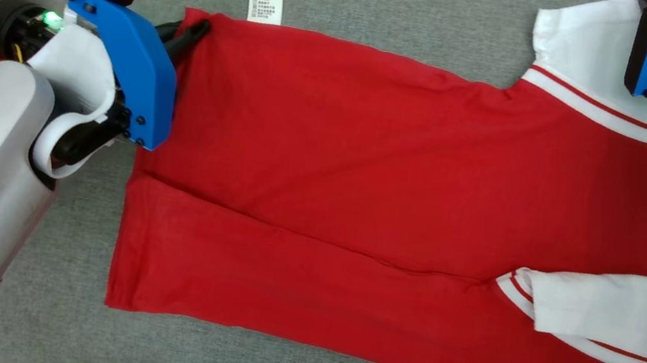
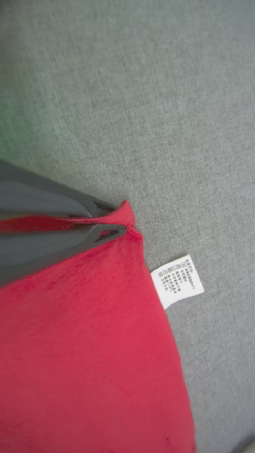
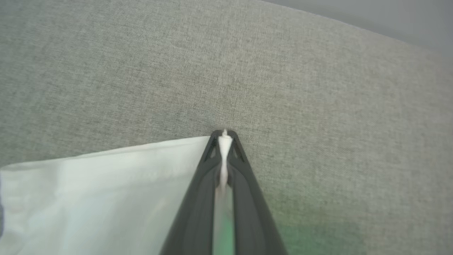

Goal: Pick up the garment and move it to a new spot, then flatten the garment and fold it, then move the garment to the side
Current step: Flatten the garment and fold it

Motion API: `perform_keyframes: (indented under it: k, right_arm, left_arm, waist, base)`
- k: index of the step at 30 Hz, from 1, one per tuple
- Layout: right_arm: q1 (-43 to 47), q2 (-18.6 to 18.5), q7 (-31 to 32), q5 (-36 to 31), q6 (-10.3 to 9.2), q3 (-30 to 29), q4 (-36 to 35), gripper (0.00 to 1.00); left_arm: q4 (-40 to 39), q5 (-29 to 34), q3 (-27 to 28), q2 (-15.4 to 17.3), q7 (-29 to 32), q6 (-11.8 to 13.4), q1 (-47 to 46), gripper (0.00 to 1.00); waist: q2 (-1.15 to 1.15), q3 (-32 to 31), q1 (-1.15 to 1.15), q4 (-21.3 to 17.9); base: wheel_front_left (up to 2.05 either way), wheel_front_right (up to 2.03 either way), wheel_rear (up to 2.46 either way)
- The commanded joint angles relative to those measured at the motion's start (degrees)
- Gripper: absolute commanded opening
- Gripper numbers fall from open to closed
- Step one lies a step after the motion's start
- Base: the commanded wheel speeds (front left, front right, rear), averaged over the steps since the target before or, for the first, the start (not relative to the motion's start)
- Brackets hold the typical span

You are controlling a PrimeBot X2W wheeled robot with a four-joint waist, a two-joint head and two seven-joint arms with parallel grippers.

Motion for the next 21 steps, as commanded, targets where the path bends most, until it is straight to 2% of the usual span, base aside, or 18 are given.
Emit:
perform_keyframes:
  k: [1, 12, 18, 21]
  right_arm:
    - [2.62, -0.30, -0.38, 0.70, 0.13, 1.01, 1.43, 0.00]
    - [4.82, -2.34, -9.80, 6.91, 0.08, 3.04, -1.74, 0.00]
    - [10.87, -3.51, -12.05, 13.47, 0.08, 4.73, -5.98, 0.00]
    - [15.33, -4.34, -12.11, 17.27, 0.08, 5.86, -9.44, 0.00]
  left_arm:
    - [2.06, 0.31, -0.24, 0.48, -0.44, 0.30, 1.13, 0.00]
    - [2.87, 0.81, 1.89, 2.05, -11.21, -0.11, 3.46, 0.00]
    - [1.92, 0.67, -0.26, 2.80, -16.33, -0.60, 7.17, 0.00]
    - [0.85, 3.02, -2.39, 3.95, -19.64, -0.69, 9.57, 0.00]
  waist:
    - [0.01, -0.66, 0.01, -0.68]
    - [0.01, -6.11, 0.01, -3.18]
    - [0.01, -10.30, 0.01, -4.00]
    - [0.01, -12.33, 0.01, -4.38]
  base:
    - [0.00, 0.00, 0.00]
    - [0.00, 0.00, 0.00]
    - [0.00, 0.00, 0.00]
    - [0.00, 0.00, 0.00]
